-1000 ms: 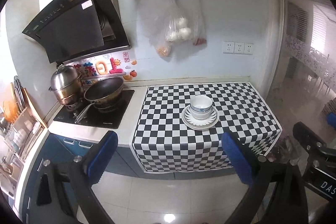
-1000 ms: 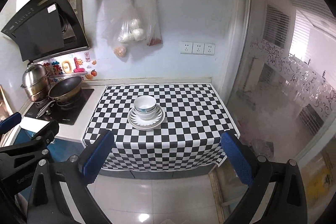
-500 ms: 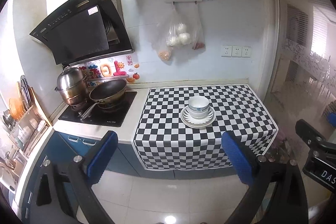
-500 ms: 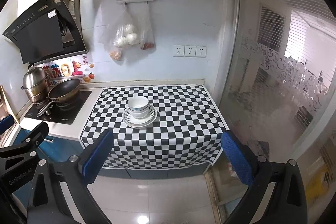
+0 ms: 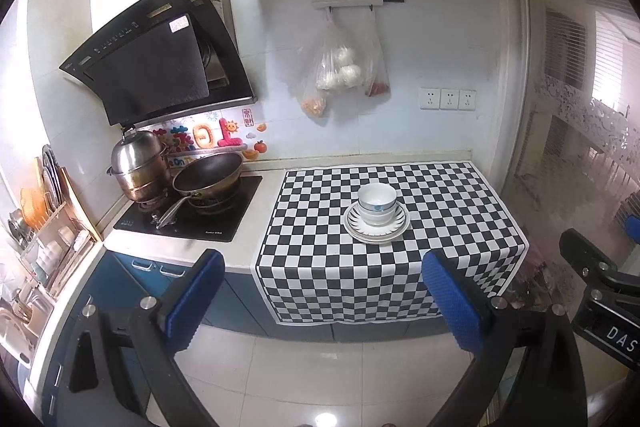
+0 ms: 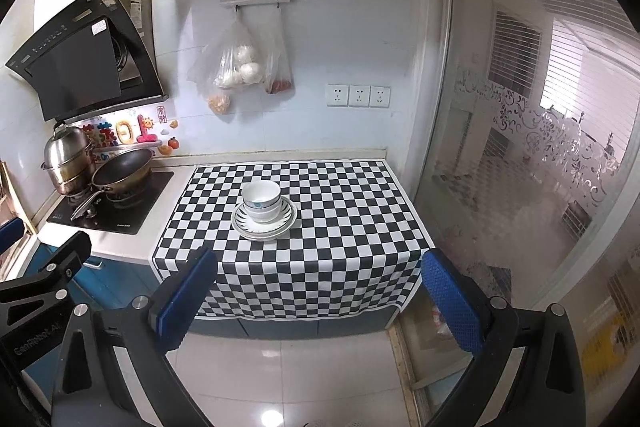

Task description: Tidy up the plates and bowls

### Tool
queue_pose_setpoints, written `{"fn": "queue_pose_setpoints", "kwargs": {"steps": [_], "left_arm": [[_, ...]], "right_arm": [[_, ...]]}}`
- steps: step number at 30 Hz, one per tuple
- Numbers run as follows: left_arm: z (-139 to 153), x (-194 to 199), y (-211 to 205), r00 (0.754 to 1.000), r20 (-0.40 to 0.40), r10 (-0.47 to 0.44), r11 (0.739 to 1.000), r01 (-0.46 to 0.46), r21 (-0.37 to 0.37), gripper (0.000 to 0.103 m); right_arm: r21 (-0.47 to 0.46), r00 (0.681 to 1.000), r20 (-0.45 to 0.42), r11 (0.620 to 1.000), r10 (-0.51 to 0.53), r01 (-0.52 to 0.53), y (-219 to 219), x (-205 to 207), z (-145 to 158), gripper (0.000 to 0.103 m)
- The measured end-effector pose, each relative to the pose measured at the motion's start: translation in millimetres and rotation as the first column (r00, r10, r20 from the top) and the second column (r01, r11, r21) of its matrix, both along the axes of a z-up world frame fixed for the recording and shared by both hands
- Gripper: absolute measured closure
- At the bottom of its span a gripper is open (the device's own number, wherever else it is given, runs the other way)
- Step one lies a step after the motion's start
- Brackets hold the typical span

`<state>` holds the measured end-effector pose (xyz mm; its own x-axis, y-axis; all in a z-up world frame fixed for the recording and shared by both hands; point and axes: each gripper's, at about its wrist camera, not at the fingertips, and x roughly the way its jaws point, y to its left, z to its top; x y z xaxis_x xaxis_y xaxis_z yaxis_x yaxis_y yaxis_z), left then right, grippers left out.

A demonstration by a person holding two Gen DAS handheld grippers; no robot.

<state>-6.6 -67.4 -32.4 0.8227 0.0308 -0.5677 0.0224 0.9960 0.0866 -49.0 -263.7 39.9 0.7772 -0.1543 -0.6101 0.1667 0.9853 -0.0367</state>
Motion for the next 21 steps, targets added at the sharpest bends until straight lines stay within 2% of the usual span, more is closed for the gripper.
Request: {"fn": "queue_pose_setpoints", "kwargs": {"steps": [21], "left_arm": [[4,-1,13,1.000,0.008,0.013,1.000,-0.013,-0.010,0.002]], "right_arm": [[-0.003,1.000,0.001,1.000,-0.004,0.004,5,1,0,0.000]]}}
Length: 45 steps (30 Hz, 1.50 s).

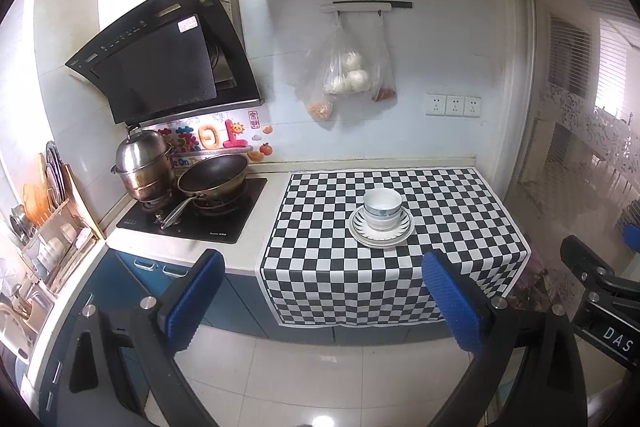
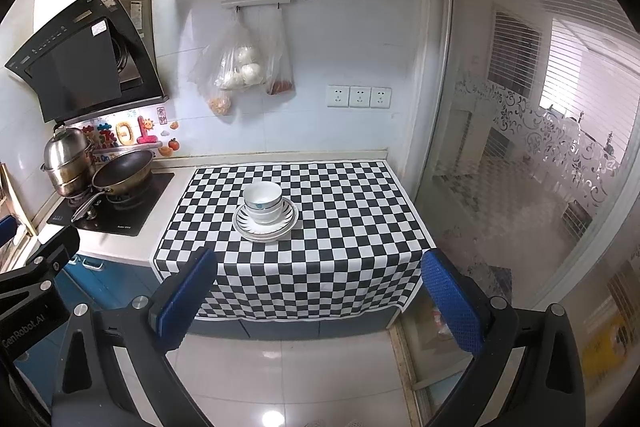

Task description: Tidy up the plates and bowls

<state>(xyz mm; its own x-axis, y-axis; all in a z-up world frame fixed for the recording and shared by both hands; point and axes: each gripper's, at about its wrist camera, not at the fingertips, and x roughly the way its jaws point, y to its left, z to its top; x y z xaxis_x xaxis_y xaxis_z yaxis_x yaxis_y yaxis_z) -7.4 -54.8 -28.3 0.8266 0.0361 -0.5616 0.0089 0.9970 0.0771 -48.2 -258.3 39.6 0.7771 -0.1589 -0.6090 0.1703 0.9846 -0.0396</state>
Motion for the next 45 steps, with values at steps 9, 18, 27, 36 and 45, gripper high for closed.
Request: {"fn": "queue_pose_setpoints", "kwargs": {"steps": [9,18,27,36,45], "left_arm": [[-1,1,0,1.000,0.003,0.000,1.000,0.000,0.008,0.002],[0,6,1,1.000,0.004,-0.017,1.000,0.017,0.007,0.002],[0,11,5,0.999,-0.003,-0.036,0.999,0.036,0.003,0.002],[0,14,9,0.999,-0.008,-0.035,0.999,0.035,0.001,0.002],[0,13,12,1.000,-0.003,-0.030,1.000,0.030,0.000,0.002]], "right_arm": [[0.006,1.000,0.003,1.000,-0.006,0.006,1,3,0,0.000],[0.006,1.000,0.009,1.000,-0.016,0.015,2,6,0,0.000],[0.004,1.000,0.004,1.000,-0.029,0.029,5,10,-1,0.000],[0.003,0.999,-0.001,0.999,-0.034,0.034,8,11,-3,0.000],[0.004,0.999,-0.005,0.999,-0.033,0.033,8,11,-3,0.000]]}}
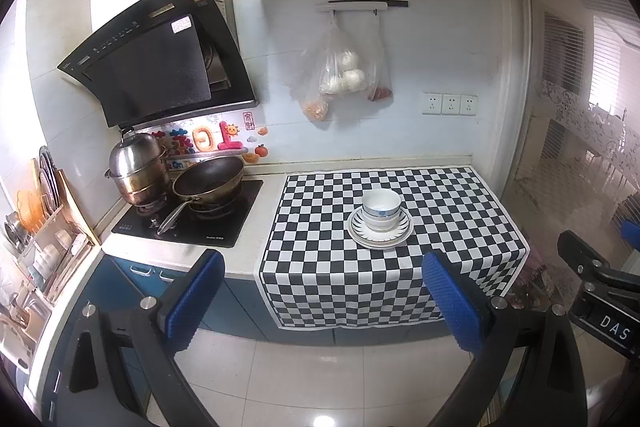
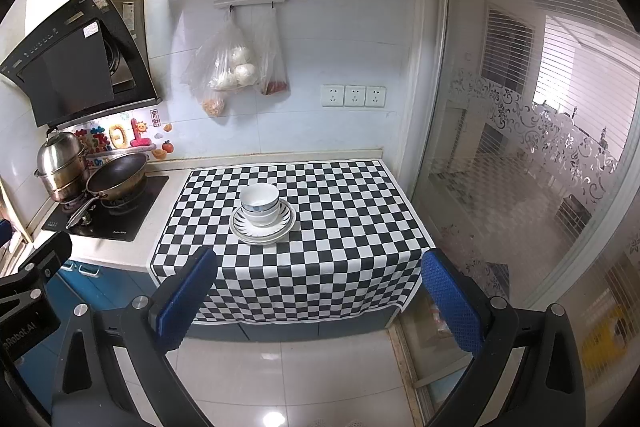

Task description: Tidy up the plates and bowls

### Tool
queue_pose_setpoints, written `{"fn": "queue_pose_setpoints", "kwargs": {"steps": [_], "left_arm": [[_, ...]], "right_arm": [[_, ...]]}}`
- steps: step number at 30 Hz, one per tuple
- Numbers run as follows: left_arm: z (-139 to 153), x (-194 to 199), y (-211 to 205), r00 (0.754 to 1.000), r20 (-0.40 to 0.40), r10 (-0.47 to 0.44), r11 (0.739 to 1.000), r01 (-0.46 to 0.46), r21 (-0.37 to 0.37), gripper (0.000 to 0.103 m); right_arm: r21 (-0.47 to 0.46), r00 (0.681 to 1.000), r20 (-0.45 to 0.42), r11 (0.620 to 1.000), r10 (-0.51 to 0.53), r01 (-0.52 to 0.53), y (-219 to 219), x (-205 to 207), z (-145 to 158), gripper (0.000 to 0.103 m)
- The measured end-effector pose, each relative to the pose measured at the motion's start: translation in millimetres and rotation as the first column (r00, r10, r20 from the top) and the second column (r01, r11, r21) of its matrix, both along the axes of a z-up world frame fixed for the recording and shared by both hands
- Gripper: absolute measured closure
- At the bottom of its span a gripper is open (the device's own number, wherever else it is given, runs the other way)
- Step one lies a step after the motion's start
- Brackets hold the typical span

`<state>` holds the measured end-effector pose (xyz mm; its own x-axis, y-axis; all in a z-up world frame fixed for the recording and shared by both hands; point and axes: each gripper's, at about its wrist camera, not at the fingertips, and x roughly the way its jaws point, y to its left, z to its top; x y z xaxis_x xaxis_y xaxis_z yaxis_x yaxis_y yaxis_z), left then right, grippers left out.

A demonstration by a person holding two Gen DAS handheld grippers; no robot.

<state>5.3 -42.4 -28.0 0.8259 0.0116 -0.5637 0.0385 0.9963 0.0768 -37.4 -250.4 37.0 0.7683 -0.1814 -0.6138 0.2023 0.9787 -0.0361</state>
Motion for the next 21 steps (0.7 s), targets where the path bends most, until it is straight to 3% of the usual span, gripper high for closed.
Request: {"fn": "queue_pose_setpoints", "kwargs": {"steps": [21], "left_arm": [[-3.3,7.2,4.4,1.000,-0.003,0.013,1.000,-0.013,0.008,0.002]], "right_arm": [[-0.009,1.000,-0.002,1.000,0.019,-0.019,0.5,3.4,-3.2,0.000]]}}
